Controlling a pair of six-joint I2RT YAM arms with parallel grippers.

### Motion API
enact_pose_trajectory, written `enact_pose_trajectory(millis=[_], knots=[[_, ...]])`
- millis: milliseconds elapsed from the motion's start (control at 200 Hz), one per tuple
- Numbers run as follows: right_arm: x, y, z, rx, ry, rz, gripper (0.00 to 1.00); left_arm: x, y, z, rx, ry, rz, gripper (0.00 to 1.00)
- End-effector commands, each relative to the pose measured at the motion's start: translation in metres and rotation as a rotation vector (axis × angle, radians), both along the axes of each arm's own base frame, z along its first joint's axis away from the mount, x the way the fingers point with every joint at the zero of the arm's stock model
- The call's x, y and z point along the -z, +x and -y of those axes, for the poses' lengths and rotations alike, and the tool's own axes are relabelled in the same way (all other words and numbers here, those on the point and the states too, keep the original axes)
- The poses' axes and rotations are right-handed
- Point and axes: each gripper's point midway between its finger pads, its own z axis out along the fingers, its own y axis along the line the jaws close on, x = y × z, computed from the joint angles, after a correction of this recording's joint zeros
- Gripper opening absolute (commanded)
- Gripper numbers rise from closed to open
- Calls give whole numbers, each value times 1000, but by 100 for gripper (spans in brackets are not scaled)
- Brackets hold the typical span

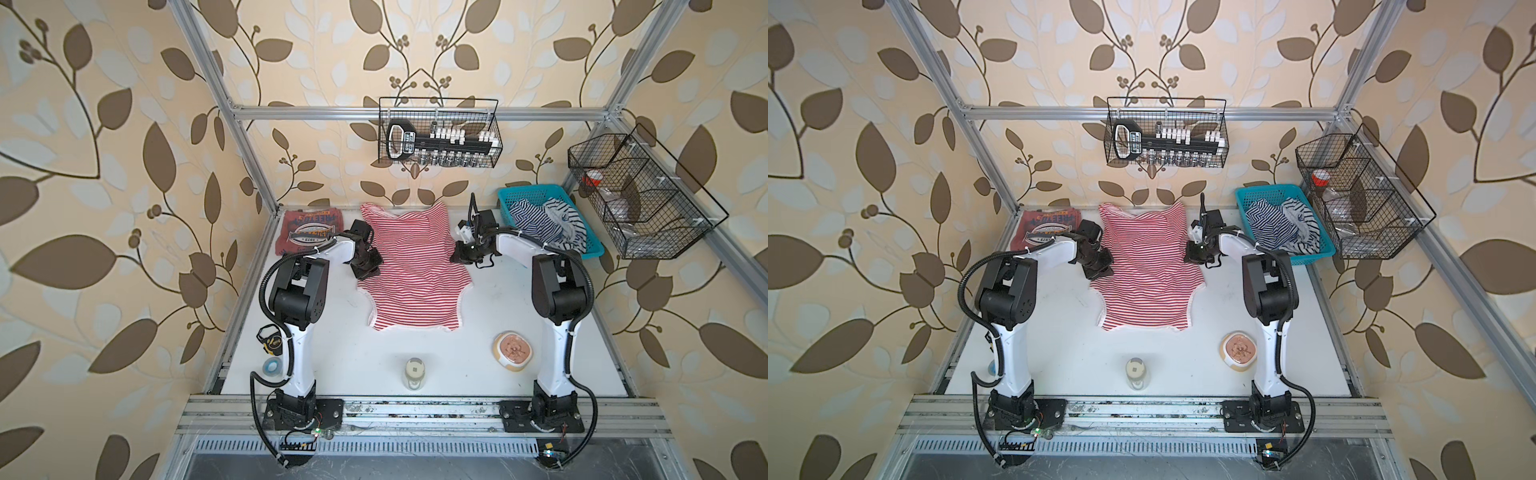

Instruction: Fold and stack the tank tops

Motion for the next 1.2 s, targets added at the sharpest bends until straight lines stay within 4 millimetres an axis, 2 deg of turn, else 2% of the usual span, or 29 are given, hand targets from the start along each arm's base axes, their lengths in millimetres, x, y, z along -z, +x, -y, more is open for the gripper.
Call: enact_pose_trajectory(millis=[0,60,195,355,450,470,570,610,645,795,990,1085,1195], knots=[[38,-30,7,-45,-112,-97,0,5,-1,-11,29,91,-17,0],[44,-40,13,-46,-137,-116,0,11,-3,-18,39,138,-40,0],[42,-60,15,-37,-130,-133,0,25,-4,-27,70,212,-94,0],[42,-87,18,-22,-156,-175,0,32,3,-32,98,268,-134,0],[42,-105,13,-27,-146,-196,0,29,14,-31,121,285,-128,0],[47,-116,13,-31,-145,-218,0,28,17,-31,126,291,-128,0],[49,-140,2,-35,-105,-250,0,24,36,-32,153,322,-108,0],[49,-147,-4,-34,-75,-259,0,24,43,-32,167,331,-106,0],[50,-154,-10,-33,-50,-265,0,17,55,-30,172,331,-79,0],[50,-177,-43,-39,58,-284,0,20,82,-22,203,309,-53,0],[40,-197,-110,-113,206,-299,0,14,116,10,221,149,79,0],[29,-201,-144,-157,305,-303,0,5,128,26,236,64,143,0],[18,-192,-160,-163,357,-287,2,-20,141,36,240,13,223,4]])
